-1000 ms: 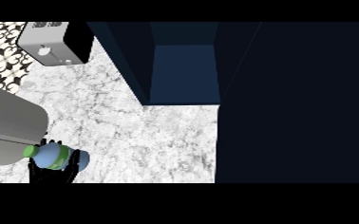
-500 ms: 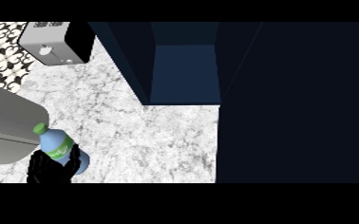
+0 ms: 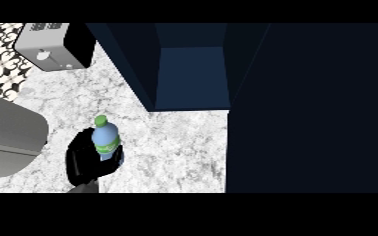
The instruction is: Pick up the bottled water, place it into the cabinet and close the cabinet
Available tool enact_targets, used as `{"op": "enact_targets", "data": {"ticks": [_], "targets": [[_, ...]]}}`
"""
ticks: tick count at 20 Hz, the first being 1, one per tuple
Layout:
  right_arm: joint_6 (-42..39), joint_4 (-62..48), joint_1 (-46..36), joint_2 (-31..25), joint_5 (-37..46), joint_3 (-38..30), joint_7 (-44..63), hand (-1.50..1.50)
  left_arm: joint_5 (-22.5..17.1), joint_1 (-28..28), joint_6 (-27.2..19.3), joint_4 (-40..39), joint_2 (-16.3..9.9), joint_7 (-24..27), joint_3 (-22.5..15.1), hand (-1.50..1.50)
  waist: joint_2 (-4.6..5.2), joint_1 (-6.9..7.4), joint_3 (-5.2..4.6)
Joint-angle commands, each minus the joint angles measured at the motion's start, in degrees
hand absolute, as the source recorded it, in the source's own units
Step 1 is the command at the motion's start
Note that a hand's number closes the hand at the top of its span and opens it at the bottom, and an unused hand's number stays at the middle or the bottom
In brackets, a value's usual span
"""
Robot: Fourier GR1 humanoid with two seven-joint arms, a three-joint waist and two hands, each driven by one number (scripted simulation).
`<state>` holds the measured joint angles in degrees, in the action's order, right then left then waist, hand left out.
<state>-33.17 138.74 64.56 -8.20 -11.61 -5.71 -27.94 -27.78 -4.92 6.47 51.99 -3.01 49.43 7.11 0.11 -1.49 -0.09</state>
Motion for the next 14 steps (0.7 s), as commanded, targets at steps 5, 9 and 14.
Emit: {"op": "enact_targets", "data": {"ticks": [5, 9, 14], "targets": [[0.13, 8.06, 2.25, 0.7, -3.33, -0.25, 2.32, -1.5, 3.81, -4.68, 0.47, 7.34, 1.48, -8.66, -8.1, 1.5, -0.24, 0.8, 0.07], [0.55, 8.99, 2.97, 0.39, -4.91, -0.73, 3.47, -1.5, 5.5, -1.42, -2.82, 18.97, 2.78, -16.07, -14.03, 1.5, -0.53, 1.58, 0.13], [0.89, 9.05, 2.03, 0.85, -5.14, -0.28, 4.21, -1.5, 3.63, -3.05, -11.34, 27.39, 2.99, -20.83, -22.09, 1.5, -0.33, 1.16, 0.08]]}}
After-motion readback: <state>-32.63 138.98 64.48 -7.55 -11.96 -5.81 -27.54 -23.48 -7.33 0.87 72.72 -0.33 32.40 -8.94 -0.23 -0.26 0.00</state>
